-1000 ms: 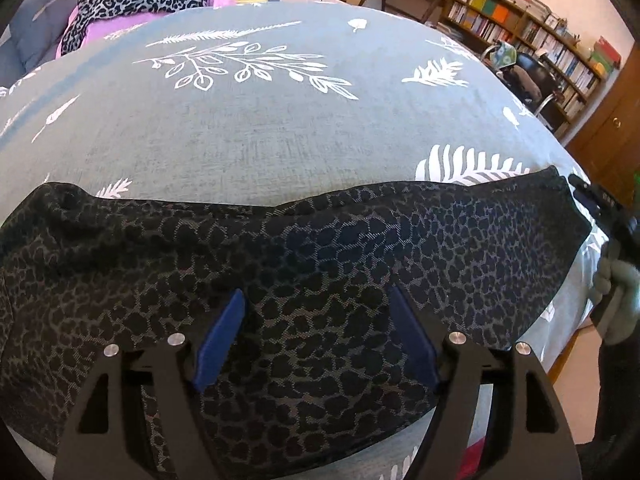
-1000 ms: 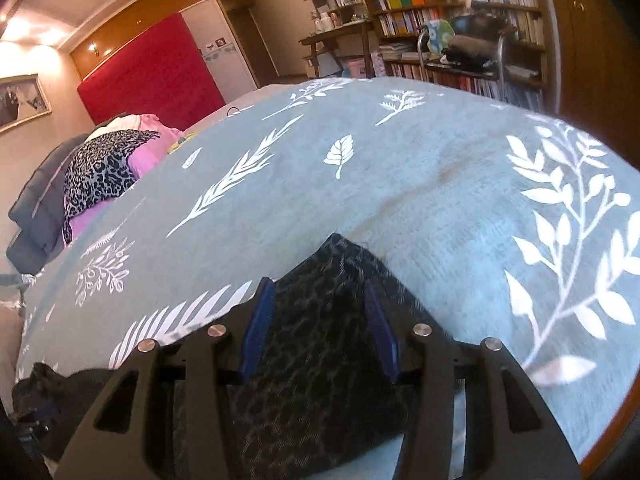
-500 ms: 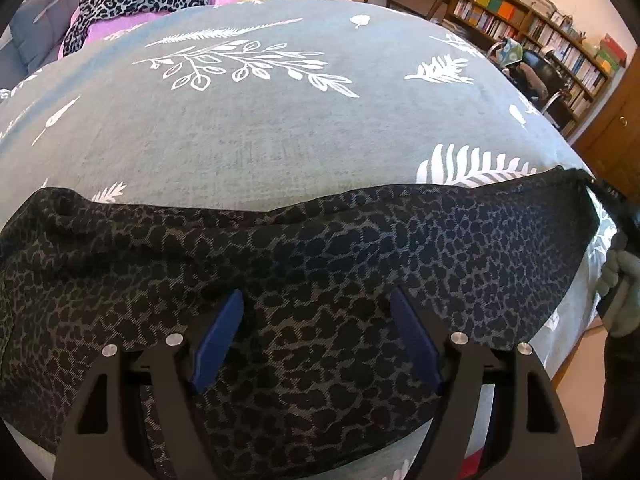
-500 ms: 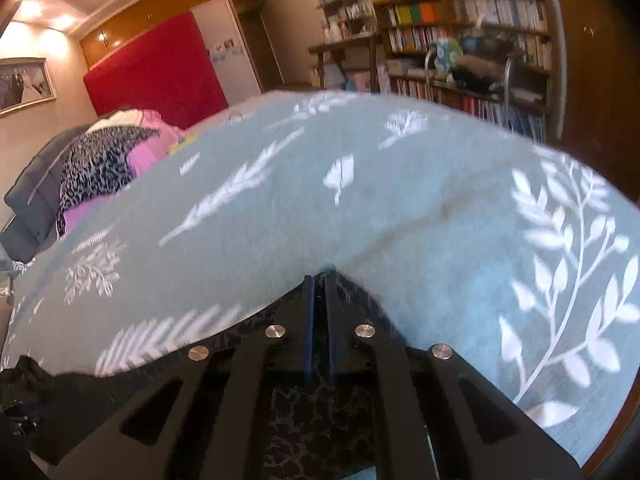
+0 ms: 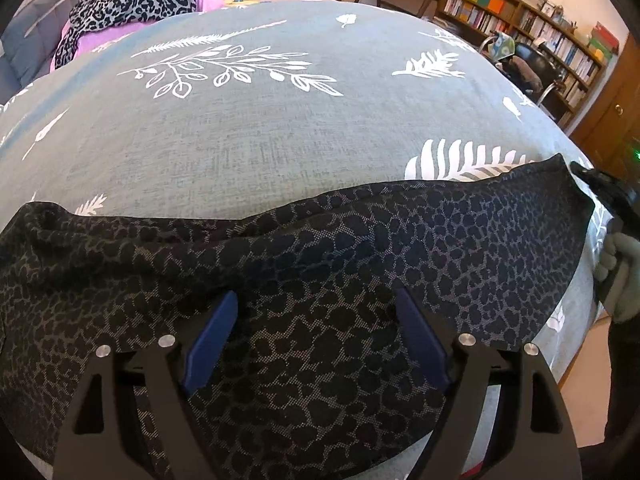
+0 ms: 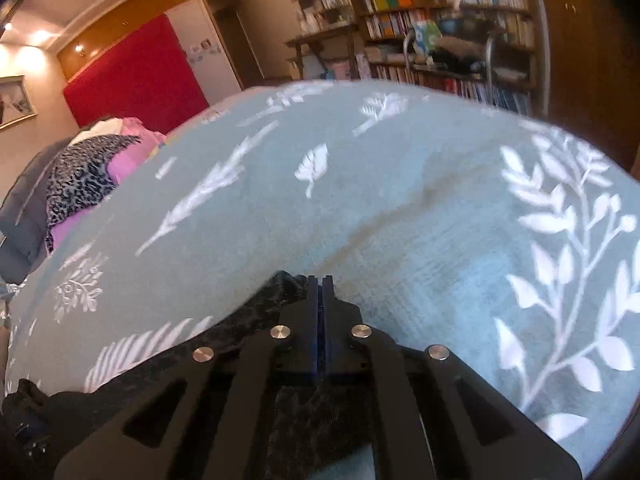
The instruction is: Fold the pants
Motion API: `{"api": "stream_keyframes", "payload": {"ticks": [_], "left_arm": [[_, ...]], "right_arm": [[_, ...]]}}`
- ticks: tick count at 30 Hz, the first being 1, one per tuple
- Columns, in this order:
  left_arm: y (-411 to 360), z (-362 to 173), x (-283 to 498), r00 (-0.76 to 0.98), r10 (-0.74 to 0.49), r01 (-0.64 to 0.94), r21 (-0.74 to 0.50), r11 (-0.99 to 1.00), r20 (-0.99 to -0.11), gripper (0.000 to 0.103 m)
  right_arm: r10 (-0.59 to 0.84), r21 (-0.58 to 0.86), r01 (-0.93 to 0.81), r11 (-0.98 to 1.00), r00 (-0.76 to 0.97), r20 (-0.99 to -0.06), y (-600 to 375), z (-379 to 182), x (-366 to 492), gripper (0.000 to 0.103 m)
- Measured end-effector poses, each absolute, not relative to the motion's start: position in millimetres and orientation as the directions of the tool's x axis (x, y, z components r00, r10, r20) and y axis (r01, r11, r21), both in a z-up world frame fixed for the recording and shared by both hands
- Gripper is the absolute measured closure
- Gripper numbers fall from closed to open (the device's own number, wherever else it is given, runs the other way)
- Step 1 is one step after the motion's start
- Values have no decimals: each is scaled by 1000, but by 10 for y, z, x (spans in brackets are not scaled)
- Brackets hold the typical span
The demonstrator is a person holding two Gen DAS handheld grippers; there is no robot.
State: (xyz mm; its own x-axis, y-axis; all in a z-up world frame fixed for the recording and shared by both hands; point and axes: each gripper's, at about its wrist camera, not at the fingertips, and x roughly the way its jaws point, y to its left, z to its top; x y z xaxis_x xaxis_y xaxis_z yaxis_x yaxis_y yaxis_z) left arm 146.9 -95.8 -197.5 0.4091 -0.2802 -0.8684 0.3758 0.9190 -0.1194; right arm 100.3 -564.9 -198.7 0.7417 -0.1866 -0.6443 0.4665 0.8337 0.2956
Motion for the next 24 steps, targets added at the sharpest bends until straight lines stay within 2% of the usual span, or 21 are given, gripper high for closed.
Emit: {"api": "stream_keyframes", "payload": {"ticks": [1,4,5,11,18,24], "left_arm": [[-953,-1958,1469,409,-286,371,-129,920,-866,22],[-941,-1893,1457,417,-306,360,-154,920,-856,22],[-945,-1868,1444,423,-308,362,-152,919,-852,22],[-1026,-1824,1325,442,-302,415,-106,903,-845,22],[-1010,-1918,1288,413,-300,411,-118,904,-860,22],[-917,-1855,1297,421,-319,380,-153,912,-849,22]], "right_arm": [[-185,298,457,838,751,-634,-5624,-1943,954,87],[-151,305,406,861,778,-610,-5450,-1833,799,67],[-136,301,388,871,780,-611,-5372,-1830,763,65],[-51,359,369,857,755,-654,-5222,-2108,701,65],[-73,376,407,832,753,-654,-5334,-2141,709,66],[-119,408,453,793,771,-626,-5429,-1999,313,65]]}}
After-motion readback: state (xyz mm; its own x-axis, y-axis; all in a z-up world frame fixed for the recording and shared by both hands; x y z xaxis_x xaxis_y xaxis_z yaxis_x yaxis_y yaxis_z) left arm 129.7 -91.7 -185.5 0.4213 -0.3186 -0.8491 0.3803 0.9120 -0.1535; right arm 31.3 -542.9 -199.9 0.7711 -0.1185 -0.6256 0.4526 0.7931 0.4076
